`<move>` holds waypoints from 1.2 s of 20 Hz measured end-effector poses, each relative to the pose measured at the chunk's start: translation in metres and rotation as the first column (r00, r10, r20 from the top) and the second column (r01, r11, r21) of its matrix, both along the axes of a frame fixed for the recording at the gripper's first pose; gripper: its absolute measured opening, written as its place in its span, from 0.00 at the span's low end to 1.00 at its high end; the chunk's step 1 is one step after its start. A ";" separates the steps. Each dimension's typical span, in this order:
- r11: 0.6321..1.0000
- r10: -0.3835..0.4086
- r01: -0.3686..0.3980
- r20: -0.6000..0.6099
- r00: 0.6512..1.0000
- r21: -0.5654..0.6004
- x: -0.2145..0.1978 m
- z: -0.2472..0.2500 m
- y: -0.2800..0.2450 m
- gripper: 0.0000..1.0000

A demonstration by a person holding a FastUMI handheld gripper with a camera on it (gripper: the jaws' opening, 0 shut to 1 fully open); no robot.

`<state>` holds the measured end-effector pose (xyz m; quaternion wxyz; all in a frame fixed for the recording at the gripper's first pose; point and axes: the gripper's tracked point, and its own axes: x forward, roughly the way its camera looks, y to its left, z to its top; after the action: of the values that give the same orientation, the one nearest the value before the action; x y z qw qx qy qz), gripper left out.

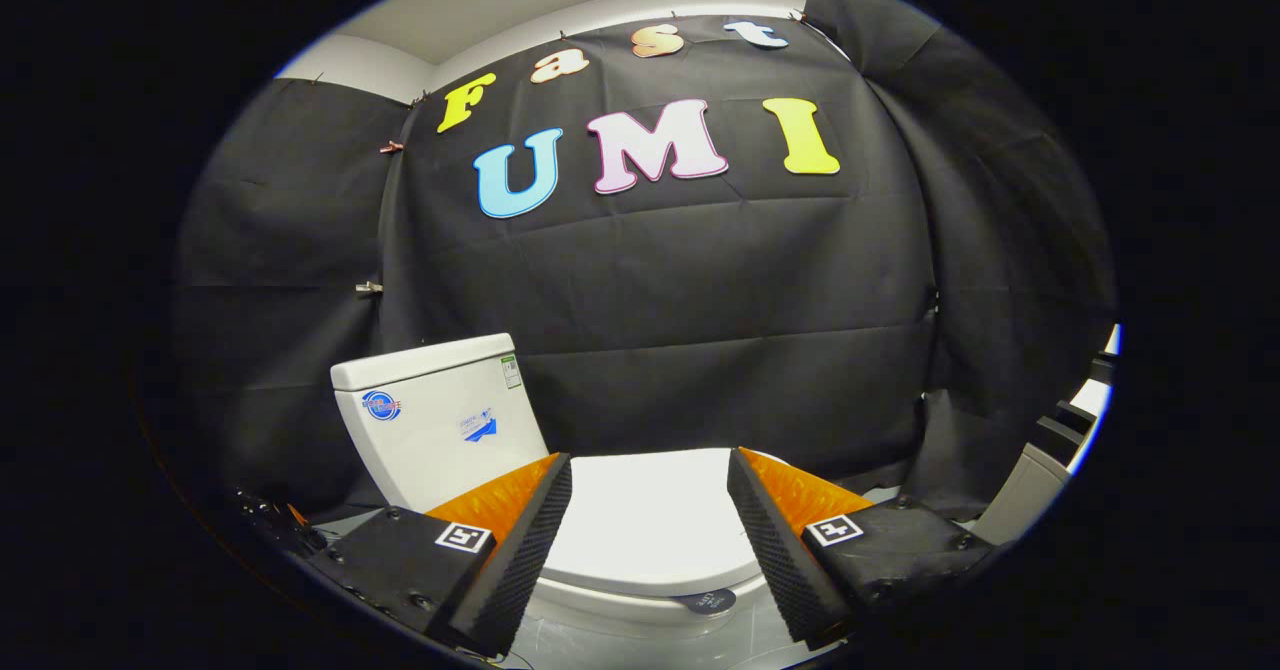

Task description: Open the toilet lid.

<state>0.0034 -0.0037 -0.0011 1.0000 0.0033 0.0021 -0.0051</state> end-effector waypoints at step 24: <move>0.983 -0.128 0.158 -0.277 0.952 0.089 0.001 -0.093 -0.069 0.99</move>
<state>0.0046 -0.0723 -0.0937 0.9856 0.0580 0.1387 -0.0776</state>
